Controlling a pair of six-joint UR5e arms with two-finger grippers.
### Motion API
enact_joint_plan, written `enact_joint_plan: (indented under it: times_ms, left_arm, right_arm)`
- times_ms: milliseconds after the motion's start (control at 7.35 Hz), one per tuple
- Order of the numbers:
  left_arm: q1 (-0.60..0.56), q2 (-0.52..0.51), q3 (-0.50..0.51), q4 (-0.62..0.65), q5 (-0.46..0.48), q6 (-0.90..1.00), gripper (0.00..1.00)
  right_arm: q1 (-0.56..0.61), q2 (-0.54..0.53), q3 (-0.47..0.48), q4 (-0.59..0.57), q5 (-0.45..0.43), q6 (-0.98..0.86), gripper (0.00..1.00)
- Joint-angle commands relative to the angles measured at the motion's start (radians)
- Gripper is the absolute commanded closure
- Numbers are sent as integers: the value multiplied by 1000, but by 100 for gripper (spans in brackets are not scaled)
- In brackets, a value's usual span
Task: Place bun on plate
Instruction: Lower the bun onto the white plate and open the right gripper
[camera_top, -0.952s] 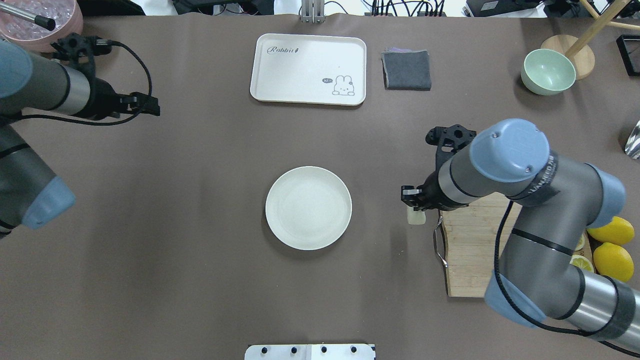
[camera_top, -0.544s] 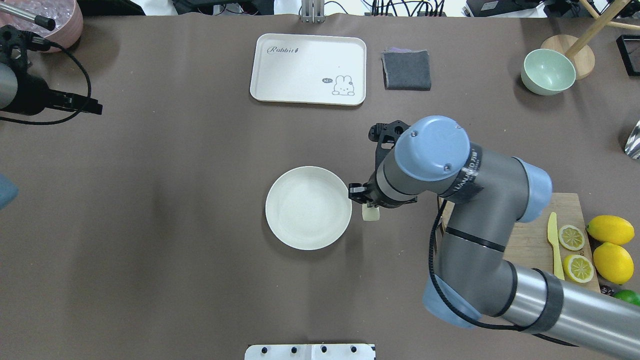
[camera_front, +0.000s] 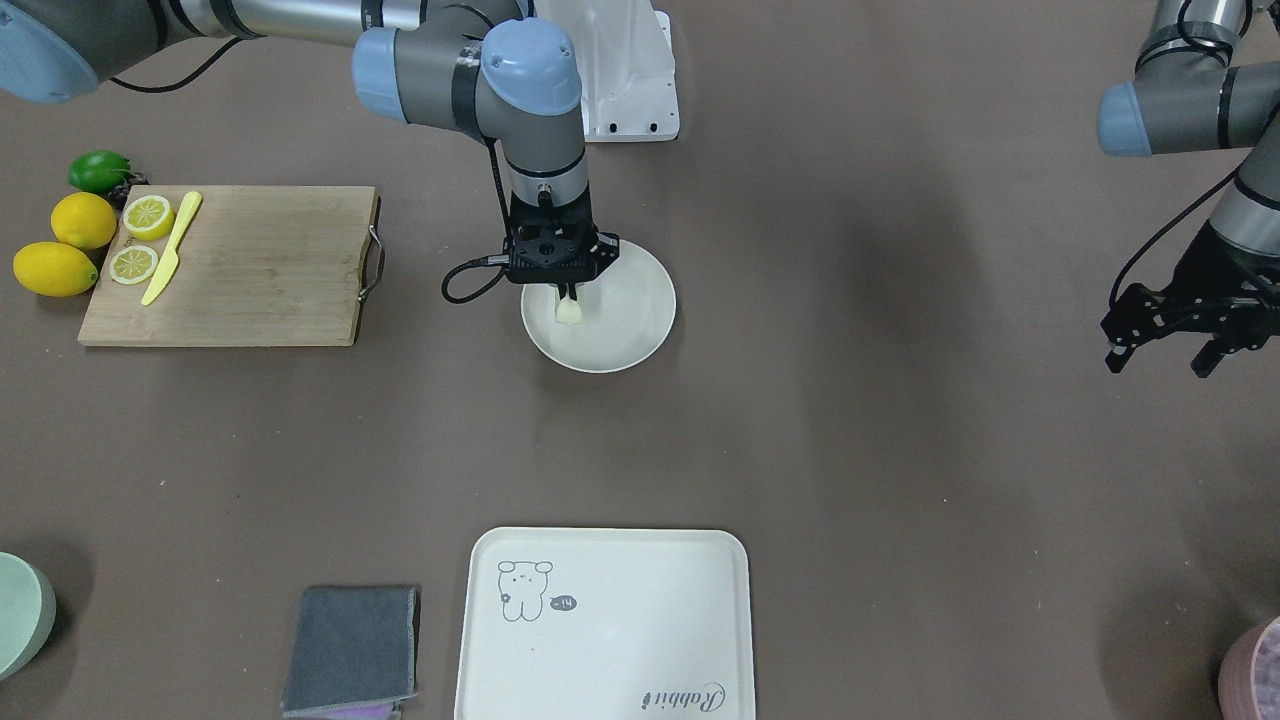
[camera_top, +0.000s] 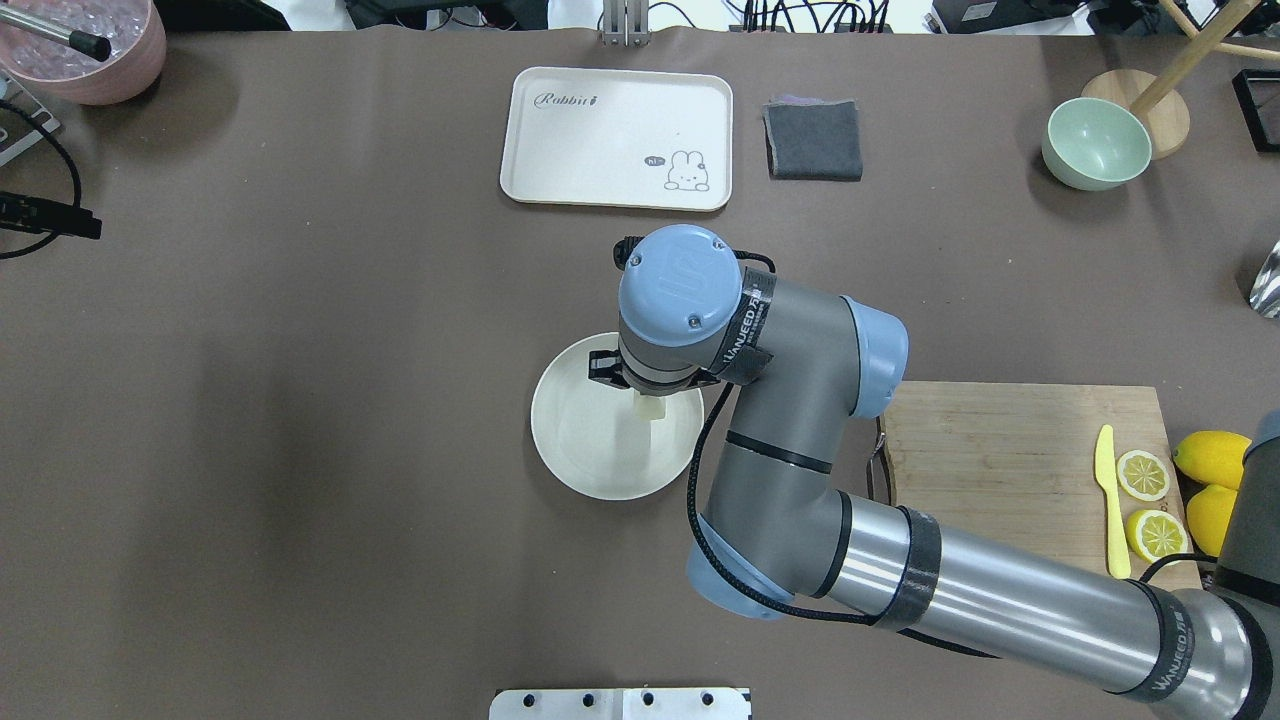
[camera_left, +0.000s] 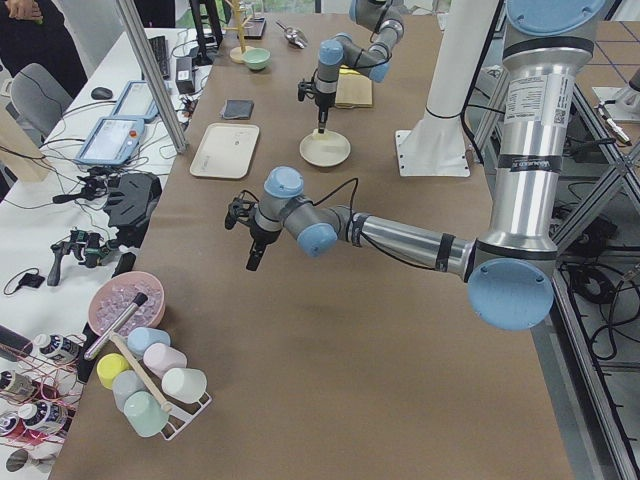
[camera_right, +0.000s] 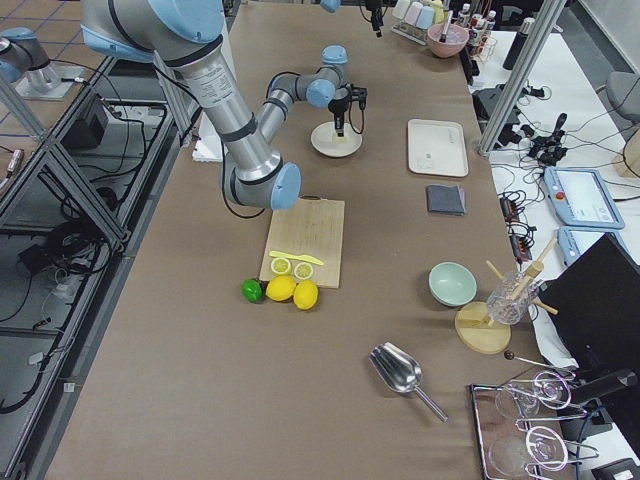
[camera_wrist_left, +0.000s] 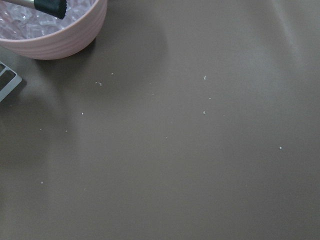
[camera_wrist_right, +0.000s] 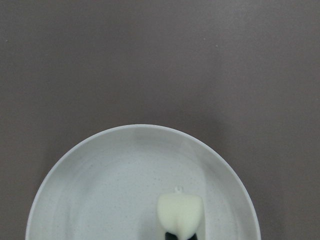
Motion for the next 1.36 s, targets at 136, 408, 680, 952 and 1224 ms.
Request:
enact_joint_plan:
  times_ms: [136,408,680,952,1224]
  left_arm:
    - [-45,18,9,9,-57,42,2]
    - [-45,17,27,9,-60,42,2]
    - [-45,18,37,7,-60,42,2]
    - [-46,20,38,9,-74,42,2]
    - [-98,13,34,30,-199,62,2]
  right_arm:
    - [-23,4,-66,104,-8,6,100]
    - [-23,15,-63,102,-7,53,0]
    - [-23,18,-46,95,1,59,0]
    - [-13,17,-42,84,2,58,0]
    - [108,-21,105,-117,135,27,0]
